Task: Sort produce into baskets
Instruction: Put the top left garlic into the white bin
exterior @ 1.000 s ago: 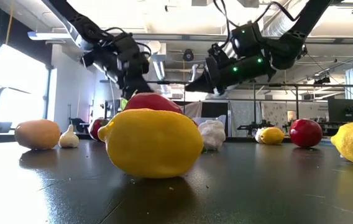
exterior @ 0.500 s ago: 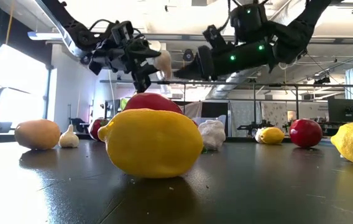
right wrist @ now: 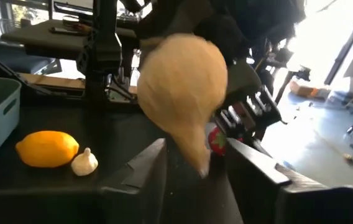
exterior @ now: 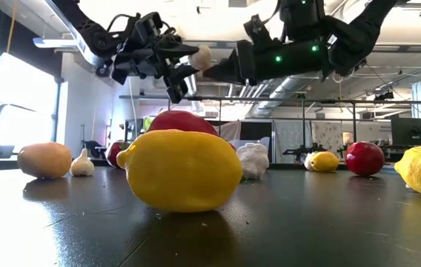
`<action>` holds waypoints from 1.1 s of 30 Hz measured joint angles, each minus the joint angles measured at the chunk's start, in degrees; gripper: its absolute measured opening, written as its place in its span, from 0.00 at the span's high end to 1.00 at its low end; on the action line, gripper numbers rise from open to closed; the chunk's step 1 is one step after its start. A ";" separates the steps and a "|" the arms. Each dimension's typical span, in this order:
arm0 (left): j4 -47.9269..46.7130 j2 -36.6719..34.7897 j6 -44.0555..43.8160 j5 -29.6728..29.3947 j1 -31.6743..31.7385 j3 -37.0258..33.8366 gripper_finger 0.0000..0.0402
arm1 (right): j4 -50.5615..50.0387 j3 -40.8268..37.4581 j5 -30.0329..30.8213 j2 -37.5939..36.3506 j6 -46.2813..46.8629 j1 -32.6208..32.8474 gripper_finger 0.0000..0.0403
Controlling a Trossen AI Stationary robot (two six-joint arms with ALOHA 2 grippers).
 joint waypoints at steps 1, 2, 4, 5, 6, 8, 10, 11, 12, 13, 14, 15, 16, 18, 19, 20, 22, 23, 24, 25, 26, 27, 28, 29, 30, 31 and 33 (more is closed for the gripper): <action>0.02 0.00 0.00 -0.34 -0.05 0.00 0.69 | 0.38 0.00 0.69 0.00 -0.88 0.33 0.67; 0.02 0.00 0.00 -0.74 -0.11 0.00 0.69 | 0.63 0.02 1.21 0.00 -1.80 0.59 0.71; -0.09 0.00 -0.03 -1.14 -0.18 -0.01 0.69 | 0.79 0.02 2.29 0.00 -2.86 0.97 0.80; -0.12 0.00 -0.04 -1.34 -0.20 -0.01 0.69 | 0.77 0.02 2.28 0.00 -3.11 0.98 0.84; -0.13 0.00 -0.04 -1.51 -0.22 -0.01 0.69 | 0.73 0.02 2.26 0.00 -3.18 0.98 0.89; -0.23 0.00 -0.03 -1.76 -0.18 0.00 0.69 | 0.45 0.02 2.31 0.00 -3.00 0.94 0.96; -0.28 0.00 0.66 -2.36 -0.18 -0.04 0.69 | 0.31 0.02 2.69 0.00 -2.87 0.93 0.97; -0.26 0.00 1.19 -2.62 -0.18 -0.04 0.69 | 0.29 0.02 2.86 0.00 -2.64 0.94 0.96; -0.26 0.00 1.73 -3.01 -0.11 -0.04 0.69 | 0.25 0.02 3.15 0.00 -2.20 0.95 0.95; -0.26 0.00 2.42 -3.29 0.03 -0.04 0.69 | 0.18 0.02 3.34 0.00 -1.83 0.93 0.95; -0.26 0.00 3.03 -3.45 0.19 -0.04 0.68 | 0.12 0.02 3.38 0.00 -1.75 0.87 0.95; -0.24 0.00 3.75 -3.55 0.31 -0.04 0.68 | 0.09 0.02 3.50 0.00 -1.74 0.87 0.95; -0.22 0.00 4.37 -3.54 0.50 -0.04 0.68 | 0.09 0.02 3.78 0.00 -1.73 0.87 0.96; -0.17 0.00 5.64 -3.77 0.76 -0.04 0.66 | -0.04 0.04 4.84 -0.01 -1.72 0.89 0.98; -0.15 0.01 6.38 -3.97 0.86 -0.04 0.64 | -0.32 0.04 5.23 -0.14 -1.73 0.86 0.99; -0.10 0.02 7.18 -4.11 0.91 -0.04 0.63 | -0.84 0.04 5.31 -0.43 -1.68 0.79 0.99; -0.03 0.02 8.98 -4.79 0.91 -0.04 0.59 | -2.42 0.04 5.31 -1.41 -1.42 0.50 0.99; -0.04 0.02 9.81 -5.27 0.91 -0.04 0.58 | -3.82 0.04 5.29 -2.19 -1.29 0.34 0.99; -0.05 0.02 10.64 -5.71 0.92 -0.04 0.56 | -5.55 0.04 5.29 -3.09 -1.24 0.16 0.99; -0.11 0.02 11.53 -6.01 1.00 -0.04 0.55 | -7.40 0.04 5.40 -4.12 -1.06 0.04 0.99; -0.07 0.02 12.32 -6.33 1.00 -0.04 0.54 | -9.05 0.04 5.89 -5.18 -0.77 -0.07 0.99; -0.13 0.02 13.16 -6.88 1.02 -0.04 0.53 | -10.95 0.04 6.47 -6.37 -0.55 -0.25 0.99; -0.20 0.02 13.86 -7.67 1.00 -0.04 0.52 | -13.14 0.04 6.73 -7.65 -0.21 -0.29 0.99; -0.28 0.02 14.70 -8.53 1.00 -0.04 0.52 | -15.22 0.04 6.78 -8.85 -0.15 -0.44 0.99; -0.38 0.02 15.53 -9.53 1.00 -0.04 0.51 | -17.42 0.04 6.78 -10.09 0.20 -0.53 0.99; -0.45 0.02 16.63 -10.49 1.00 -0.04 0.51 | -20.02 0.04 6.78 -11.46 0.77 -0.55 0.99; -1.29 0.02 19.13 -12.22 1.00 -0.04 0.51 | -25.93 0.04 6.78 -14.43 2.36 -0.55 1.00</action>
